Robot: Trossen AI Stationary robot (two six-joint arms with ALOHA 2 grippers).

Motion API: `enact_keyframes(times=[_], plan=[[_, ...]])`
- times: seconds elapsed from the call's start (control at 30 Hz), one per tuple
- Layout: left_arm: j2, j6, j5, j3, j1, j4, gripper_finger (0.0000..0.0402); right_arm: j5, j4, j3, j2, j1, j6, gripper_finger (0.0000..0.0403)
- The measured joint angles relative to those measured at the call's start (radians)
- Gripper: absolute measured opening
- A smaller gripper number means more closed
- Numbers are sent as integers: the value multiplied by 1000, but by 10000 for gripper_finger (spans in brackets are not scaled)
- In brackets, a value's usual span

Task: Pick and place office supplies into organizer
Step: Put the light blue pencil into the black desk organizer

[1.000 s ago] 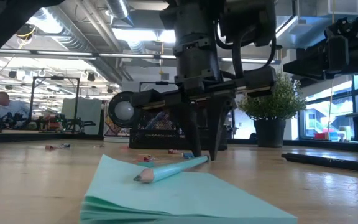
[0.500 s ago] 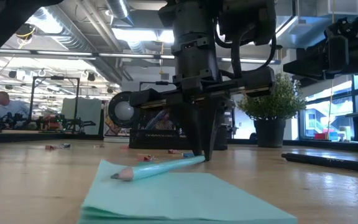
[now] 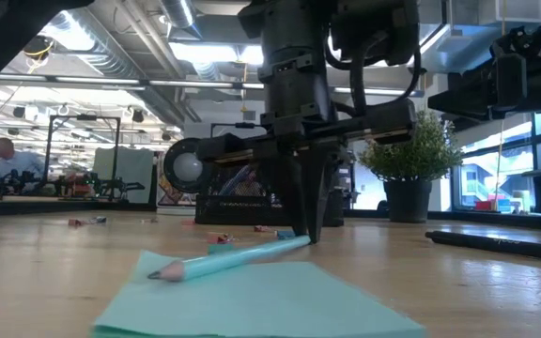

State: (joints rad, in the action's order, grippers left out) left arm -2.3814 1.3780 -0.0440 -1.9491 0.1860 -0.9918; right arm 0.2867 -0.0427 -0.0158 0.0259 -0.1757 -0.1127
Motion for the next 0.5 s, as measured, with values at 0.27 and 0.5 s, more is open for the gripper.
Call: enact_keyframes(times=[0.27, 0.5], plan=[[-10, -56, 23, -52, 0, -26, 13, 0, 0, 0, 0, 0, 0, 129], [-11, -78, 30, -62, -2, -14, 13, 0, 0, 0, 0, 0, 0, 129]])
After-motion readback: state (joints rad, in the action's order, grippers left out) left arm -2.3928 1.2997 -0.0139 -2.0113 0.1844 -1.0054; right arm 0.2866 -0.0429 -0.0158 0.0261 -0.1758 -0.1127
